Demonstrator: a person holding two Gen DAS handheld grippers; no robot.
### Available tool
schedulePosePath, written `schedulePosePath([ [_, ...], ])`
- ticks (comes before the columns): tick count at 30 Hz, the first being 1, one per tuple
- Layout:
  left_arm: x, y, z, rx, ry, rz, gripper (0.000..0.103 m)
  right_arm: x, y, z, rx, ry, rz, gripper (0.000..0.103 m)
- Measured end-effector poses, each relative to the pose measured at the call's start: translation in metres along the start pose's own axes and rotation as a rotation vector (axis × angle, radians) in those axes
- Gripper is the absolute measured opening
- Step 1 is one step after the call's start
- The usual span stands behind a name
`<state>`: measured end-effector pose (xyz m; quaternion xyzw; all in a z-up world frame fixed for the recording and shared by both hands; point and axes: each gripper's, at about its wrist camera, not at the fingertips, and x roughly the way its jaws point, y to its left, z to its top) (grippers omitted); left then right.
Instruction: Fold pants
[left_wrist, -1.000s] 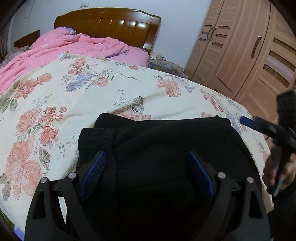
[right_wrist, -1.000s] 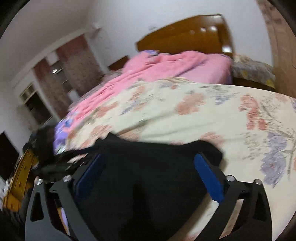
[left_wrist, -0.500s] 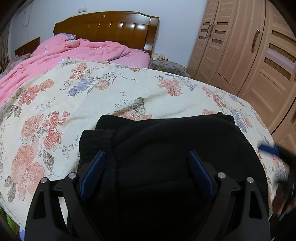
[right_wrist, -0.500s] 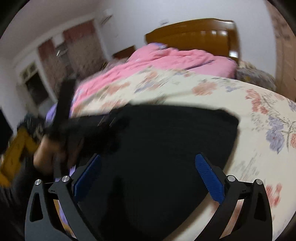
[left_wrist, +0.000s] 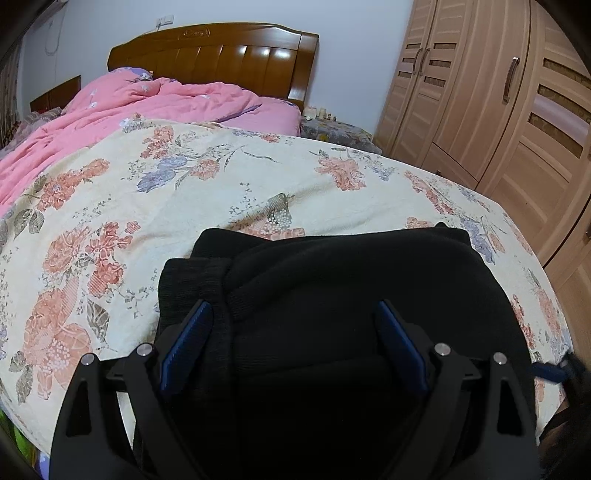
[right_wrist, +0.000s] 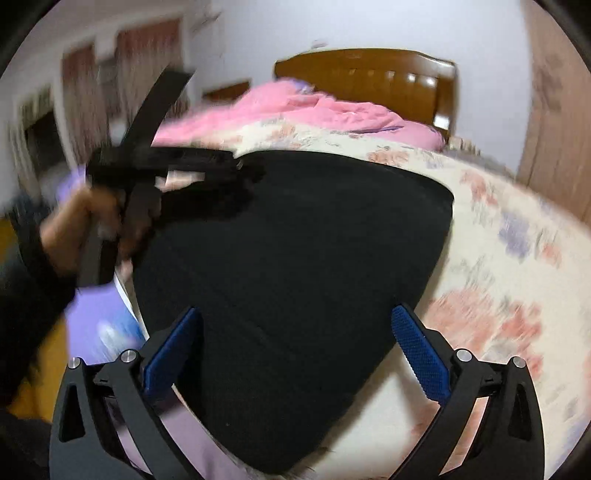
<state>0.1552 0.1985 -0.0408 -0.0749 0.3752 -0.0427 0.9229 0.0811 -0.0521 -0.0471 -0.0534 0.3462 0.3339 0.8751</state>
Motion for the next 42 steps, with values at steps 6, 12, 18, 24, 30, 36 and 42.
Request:
schedulePosePath([
  [6, 0.001, -0.001, -0.001, 0.011, 0.008, 0.011, 0.089, 0.004, 0.001, -0.002, 0.028, 0.023, -0.02, 0.099],
  [12, -0.001, 0.004, 0.0, -0.021, 0.004, -0.041, 0.093, 0.004, -0.007, -0.022, 0.151, 0.097, 0.049, 0.099],
  [18, -0.042, 0.034, -0.012, -0.23, -0.128, -0.064, 0.101, -0.054, -0.005, -0.033, 0.074, -0.024, -0.038, 0.099],
  [24, -0.136, 0.024, -0.056, -0.15, -0.313, 0.205, 0.101, -0.079, -0.029, -0.043, 0.17, -0.067, -0.091, 0.099],
  [30, -0.208, -0.013, -0.085, 0.038, -0.38, 0.644, 0.101, -0.091, -0.038, -0.035, 0.281, -0.112, -0.117, 0.099],
  [36, -0.204, -0.034, -0.094, -0.016, -0.3, 0.45, 0.101, -0.097, -0.012, -0.026, 0.266, -0.124, -0.183, 0.099],
  [42, -0.138, -0.06, -0.115, -0.074, -0.055, 0.263, 0.101, -0.08, -0.001, -0.036, 0.261, -0.061, -0.186, 0.099],
])
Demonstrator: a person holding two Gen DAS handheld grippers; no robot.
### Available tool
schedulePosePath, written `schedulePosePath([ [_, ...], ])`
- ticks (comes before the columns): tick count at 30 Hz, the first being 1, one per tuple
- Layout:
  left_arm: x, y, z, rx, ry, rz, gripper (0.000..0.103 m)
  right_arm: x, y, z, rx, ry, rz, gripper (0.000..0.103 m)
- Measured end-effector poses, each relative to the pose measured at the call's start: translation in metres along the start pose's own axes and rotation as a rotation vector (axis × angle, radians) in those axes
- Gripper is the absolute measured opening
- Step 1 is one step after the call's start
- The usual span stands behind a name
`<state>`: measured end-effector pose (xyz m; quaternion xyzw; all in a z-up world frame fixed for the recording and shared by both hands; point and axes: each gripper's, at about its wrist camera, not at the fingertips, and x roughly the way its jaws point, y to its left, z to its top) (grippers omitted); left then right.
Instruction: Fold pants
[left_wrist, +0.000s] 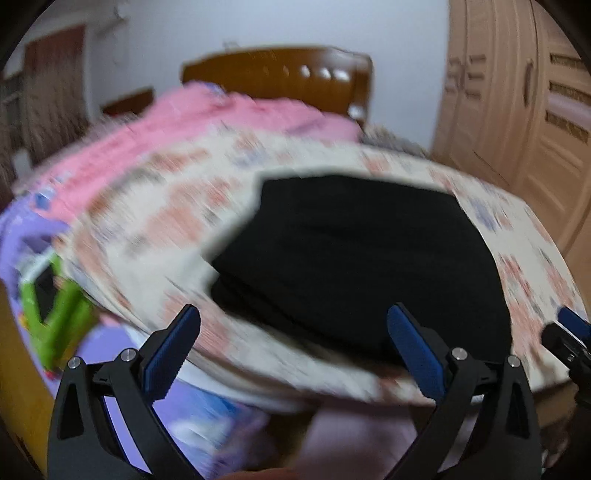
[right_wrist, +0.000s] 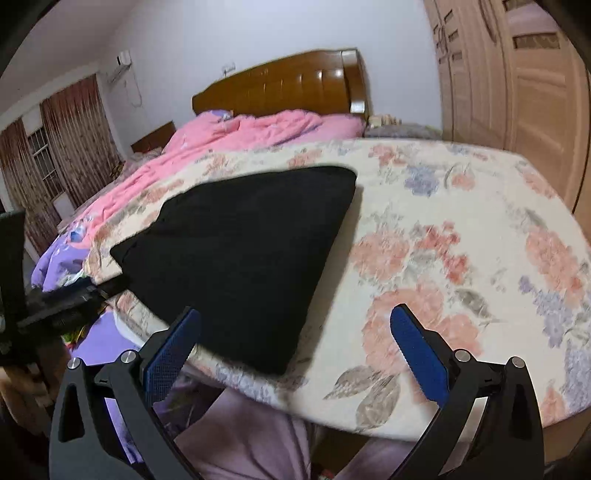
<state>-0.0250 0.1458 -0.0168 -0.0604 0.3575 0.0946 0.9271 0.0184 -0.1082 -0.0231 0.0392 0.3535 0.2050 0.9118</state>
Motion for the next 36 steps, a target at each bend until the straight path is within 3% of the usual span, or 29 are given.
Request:
schedulePosePath([
  [5, 0.003, -0.026, -0.019, 0.084, 0.008, -0.018, 0.101, 0.005, 0.007, -0.004, -0.029, 0.018, 0.016, 0.099],
  [13, 0.0, -0.035, -0.019, 0.135, -0.004, -0.004, 0.101, 0.005, 0.008, -0.006, -0.05, 0.01, -0.008, 0.099],
  [36, 0.005, -0.028, -0.021, 0.114, 0.02, -0.013, 0.101, 0.011, 0.007, -0.009, -0.048, 0.031, 0.001, 0.099],
])
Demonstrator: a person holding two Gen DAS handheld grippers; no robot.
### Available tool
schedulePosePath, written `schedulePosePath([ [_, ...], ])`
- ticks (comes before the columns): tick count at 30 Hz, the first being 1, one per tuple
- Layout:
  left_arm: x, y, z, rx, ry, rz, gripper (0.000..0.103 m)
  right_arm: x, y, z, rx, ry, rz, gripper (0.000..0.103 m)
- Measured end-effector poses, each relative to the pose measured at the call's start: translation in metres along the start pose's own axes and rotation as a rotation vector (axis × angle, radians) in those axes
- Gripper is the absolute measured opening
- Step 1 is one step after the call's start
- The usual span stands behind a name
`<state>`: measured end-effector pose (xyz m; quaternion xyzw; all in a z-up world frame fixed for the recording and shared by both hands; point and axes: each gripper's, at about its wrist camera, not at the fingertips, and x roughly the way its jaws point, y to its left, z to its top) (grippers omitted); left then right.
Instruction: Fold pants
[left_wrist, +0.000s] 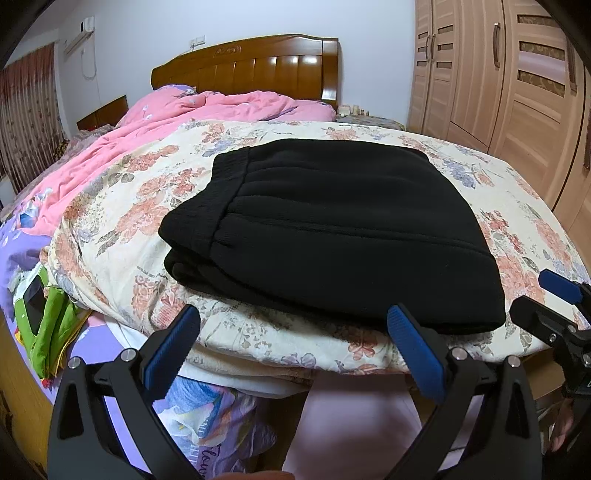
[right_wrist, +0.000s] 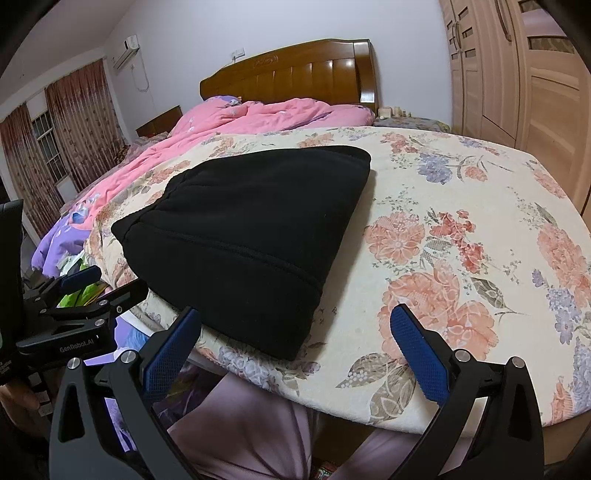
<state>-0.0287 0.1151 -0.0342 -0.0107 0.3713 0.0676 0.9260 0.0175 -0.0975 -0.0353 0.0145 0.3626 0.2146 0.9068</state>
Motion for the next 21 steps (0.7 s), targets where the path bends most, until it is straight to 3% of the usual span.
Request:
schedulePosePath([
  [21, 0.0006, 0.0012, -0.0003, -0.004, 0.003, 0.001, 0.101, 0.0007, 0.0017, -0.0009, -0.002, 0.004, 0.002, 0.099],
])
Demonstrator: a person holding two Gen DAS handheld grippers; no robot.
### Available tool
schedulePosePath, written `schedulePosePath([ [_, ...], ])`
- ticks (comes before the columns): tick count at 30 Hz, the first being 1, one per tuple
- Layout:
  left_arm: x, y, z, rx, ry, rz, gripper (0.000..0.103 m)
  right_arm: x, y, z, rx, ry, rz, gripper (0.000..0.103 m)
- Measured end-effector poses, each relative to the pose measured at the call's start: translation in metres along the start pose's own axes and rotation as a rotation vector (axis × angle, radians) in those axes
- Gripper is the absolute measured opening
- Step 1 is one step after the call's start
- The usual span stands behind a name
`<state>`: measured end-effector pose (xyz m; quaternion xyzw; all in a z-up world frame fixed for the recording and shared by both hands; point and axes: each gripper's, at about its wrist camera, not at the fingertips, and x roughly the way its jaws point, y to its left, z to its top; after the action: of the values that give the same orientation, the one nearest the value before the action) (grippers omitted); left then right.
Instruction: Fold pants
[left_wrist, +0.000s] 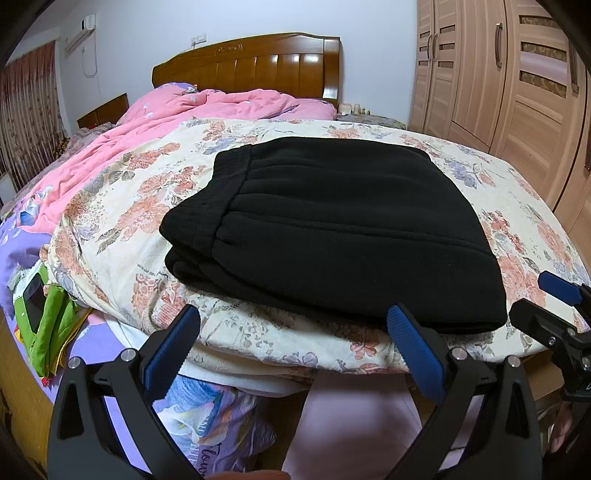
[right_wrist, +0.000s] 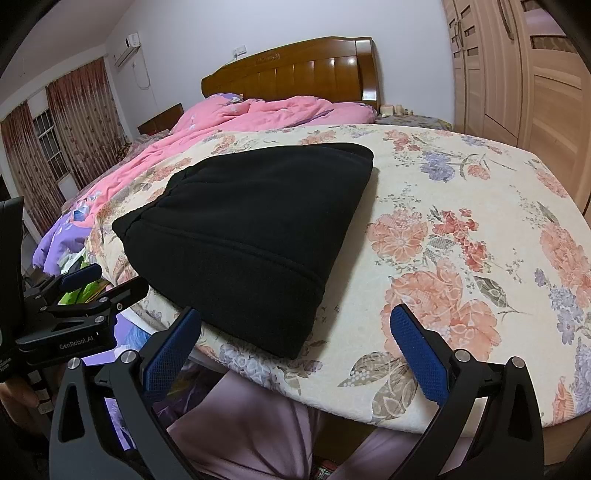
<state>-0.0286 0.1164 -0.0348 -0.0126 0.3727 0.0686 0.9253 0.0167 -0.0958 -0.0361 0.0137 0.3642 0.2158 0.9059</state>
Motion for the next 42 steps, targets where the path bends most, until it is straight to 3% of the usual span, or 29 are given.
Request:
schedulePosePath([
  [35, -0.0081, -0.0031, 0.0017, 0.0, -0.041, 0.046, 0.101, 0.0005, 0.0004, -0.0006, 0.002, 0.003, 0.004, 0.099],
  [42, -0.0036, 0.0, 0.002, -0.013, -0.02, 0.029, 0.101, 0.002, 0.0009, -0.0021, 0.002, 0.005, 0.006, 0.099],
])
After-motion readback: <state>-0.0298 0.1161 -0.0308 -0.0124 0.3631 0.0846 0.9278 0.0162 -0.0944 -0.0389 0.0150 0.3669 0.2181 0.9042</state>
